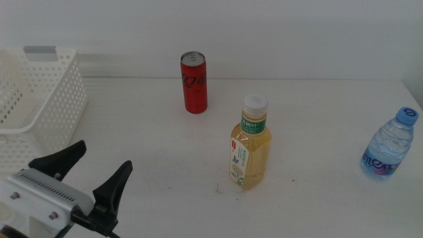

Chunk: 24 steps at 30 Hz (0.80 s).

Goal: Use arms to grab the bottles and put them into the dustbin to the left of the table.

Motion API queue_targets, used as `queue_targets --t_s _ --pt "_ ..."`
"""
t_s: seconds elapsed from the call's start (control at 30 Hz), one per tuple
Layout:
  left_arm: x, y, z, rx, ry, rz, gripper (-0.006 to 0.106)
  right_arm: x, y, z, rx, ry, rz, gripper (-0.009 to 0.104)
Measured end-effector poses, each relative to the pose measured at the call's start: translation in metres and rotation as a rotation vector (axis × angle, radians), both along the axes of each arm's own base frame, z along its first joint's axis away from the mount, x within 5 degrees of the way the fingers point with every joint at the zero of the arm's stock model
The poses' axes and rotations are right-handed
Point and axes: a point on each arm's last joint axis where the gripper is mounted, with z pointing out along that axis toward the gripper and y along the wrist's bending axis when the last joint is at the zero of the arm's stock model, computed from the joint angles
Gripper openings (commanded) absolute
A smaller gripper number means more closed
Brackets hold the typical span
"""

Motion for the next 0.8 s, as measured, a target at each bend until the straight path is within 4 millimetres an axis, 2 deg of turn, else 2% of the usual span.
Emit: queue_targets --t_s 0.57,0.67,0.8 --pt "0.009 0.000 0.000 -0.022 -0.008 0.027 0.093 0.000 0.000 0.000 0.000 0.000 0.000 0.091" --pt "0.019 -0.003 0.002 -0.026 0.049 0.032 0.093 0.000 0.000 0.000 0.000 0.000 0.000 0.091" --pt "0.050 -0.014 0.012 -0.004 0.092 0.026 0.093 0.000 0.000 0.000 0.000 0.000 0.000 0.091"
